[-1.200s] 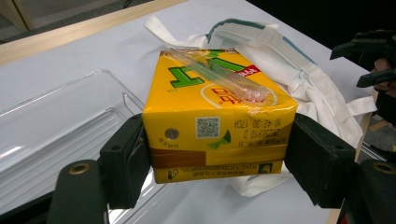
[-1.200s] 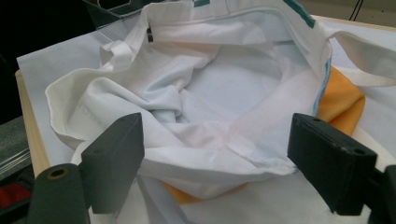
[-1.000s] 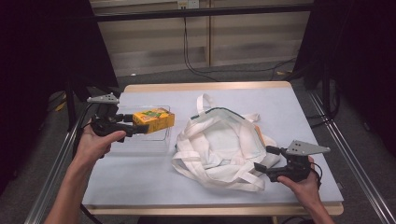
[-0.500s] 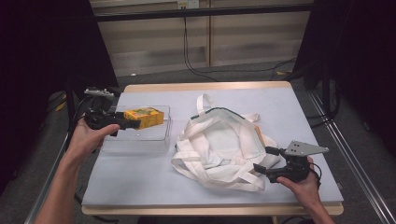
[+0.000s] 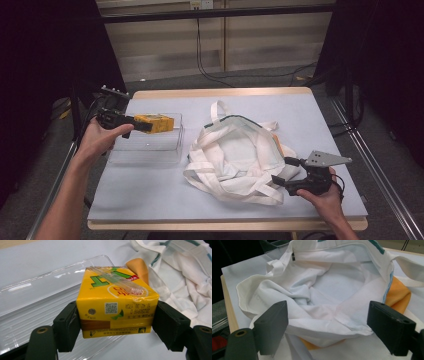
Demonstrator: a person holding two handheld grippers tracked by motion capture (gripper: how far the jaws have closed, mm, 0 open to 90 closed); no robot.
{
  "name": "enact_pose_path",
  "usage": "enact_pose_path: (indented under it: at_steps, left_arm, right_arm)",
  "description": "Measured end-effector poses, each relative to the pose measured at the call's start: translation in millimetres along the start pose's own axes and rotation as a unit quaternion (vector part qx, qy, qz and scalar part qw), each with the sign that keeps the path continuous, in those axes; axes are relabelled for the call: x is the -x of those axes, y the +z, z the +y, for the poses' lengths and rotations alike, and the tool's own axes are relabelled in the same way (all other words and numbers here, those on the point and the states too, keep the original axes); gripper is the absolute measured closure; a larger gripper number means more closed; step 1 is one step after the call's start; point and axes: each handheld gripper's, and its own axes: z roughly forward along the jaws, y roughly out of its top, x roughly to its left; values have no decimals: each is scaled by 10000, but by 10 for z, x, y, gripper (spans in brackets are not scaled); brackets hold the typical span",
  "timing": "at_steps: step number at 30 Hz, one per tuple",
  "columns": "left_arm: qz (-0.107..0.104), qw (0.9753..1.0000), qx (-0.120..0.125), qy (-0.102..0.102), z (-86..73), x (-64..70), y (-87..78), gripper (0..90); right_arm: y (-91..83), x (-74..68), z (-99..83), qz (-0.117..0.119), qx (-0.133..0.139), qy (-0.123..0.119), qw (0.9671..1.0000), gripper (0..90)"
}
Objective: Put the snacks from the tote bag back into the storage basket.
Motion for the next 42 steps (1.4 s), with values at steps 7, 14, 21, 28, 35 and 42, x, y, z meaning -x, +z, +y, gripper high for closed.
enact_pose_path:
  at_steps: [7,14,21,28,35,42]
  left_arm:
    - [162,9996,-186,-166,115,-13,127,277]
    - [197,9987,-453,-142,182,-1,164,277]
    - [425,9968,-635,-251,251,-6,261,277]
    - [513,9942,-763,-559,321,9,392,277]
    - [724,9898,-1036,-661,435,48,501,277]
    - [817,9836,-1366,-843,504,6,640,278]
  right_arm:
    - [7,7,-1,21,-14,17,10000,163]
    - [9,3,-1,20,-17,17,10000,157]
    - [7,6,11,-2,-3,28,10000,151]
    - [24,15,4,-29,-37,4,10000,148]
    - [41,4,0,-23,-81,-74,9999,143]
    - [47,6,-6,-3,-112,-69,9999,142]
